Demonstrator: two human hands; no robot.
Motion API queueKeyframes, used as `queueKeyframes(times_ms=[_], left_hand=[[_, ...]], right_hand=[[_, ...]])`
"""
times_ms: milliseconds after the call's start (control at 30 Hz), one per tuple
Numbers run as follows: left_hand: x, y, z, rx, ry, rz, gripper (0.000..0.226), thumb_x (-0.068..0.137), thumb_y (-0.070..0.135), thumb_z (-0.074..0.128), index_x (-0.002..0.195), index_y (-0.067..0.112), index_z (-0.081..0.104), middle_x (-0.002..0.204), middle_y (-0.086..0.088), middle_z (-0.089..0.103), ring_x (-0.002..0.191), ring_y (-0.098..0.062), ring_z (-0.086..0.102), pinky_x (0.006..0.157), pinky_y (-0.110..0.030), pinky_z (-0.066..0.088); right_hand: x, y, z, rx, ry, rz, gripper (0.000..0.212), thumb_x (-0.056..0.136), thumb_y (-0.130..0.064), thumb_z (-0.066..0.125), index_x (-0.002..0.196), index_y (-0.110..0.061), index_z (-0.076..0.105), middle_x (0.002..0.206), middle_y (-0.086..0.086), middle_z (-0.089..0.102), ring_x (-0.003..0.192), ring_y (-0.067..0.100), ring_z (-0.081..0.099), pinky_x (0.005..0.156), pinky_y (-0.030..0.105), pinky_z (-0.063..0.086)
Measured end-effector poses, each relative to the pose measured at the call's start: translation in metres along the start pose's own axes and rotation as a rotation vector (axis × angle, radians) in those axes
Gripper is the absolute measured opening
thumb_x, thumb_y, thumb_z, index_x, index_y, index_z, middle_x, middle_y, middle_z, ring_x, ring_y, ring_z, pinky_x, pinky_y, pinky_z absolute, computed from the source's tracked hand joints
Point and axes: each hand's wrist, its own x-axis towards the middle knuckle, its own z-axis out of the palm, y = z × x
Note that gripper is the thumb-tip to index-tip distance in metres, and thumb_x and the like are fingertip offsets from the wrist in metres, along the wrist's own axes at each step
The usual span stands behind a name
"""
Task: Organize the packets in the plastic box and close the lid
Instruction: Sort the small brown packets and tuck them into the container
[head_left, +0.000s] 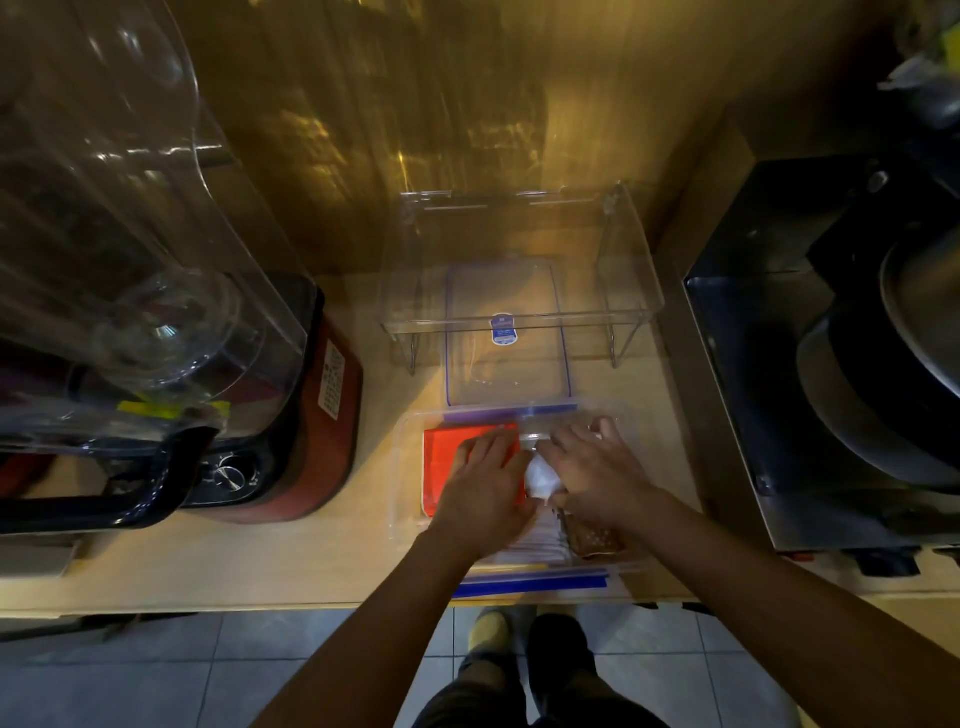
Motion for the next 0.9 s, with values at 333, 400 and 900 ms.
queueKeyframes(times_ms=[333, 400, 900], left_hand=[[0.004, 0.000, 0.013, 0.051, -0.058, -0.047, 0.053, 0.086, 0.047, 0.050, 0.133, 0.024, 0.042, 0.154, -0.009, 0.023, 0.143, -0.026, 0.010, 0.113, -0.044, 0.012], [0.004, 0.002, 0.016, 0.083, -0.079, -0.068, 0.057, 0.085, 0.054, 0.047, 0.134, 0.025, 0.041, 0.156, -0.010, 0.016, 0.144, -0.029, 0.005, 0.113, -0.047, 0.009], [0.015, 0.014, 0.022, 0.113, -0.245, -0.061, 0.062, 0.081, 0.041, 0.059, 0.137, 0.036, 0.034, 0.157, -0.011, 0.003, 0.142, -0.035, -0.010, 0.112, -0.053, -0.001]], right_hand=[[0.005, -0.005, -0.002, 0.023, -0.211, 0.044, 0.076, 0.069, -0.058, 0.065, 0.132, -0.021, 0.043, 0.135, 0.005, 0.052, 0.127, 0.023, 0.037, 0.106, 0.046, 0.015], [0.003, -0.005, -0.007, 0.054, -0.213, 0.071, 0.076, 0.068, -0.060, 0.065, 0.131, -0.022, 0.044, 0.134, 0.003, 0.053, 0.127, 0.021, 0.038, 0.107, 0.044, 0.013], [0.004, 0.018, -0.014, -0.344, -0.136, -0.141, 0.031, 0.094, -0.017, 0.041, 0.119, -0.016, 0.058, 0.130, 0.009, 0.055, 0.126, 0.032, 0.040, 0.107, 0.043, 0.024]])
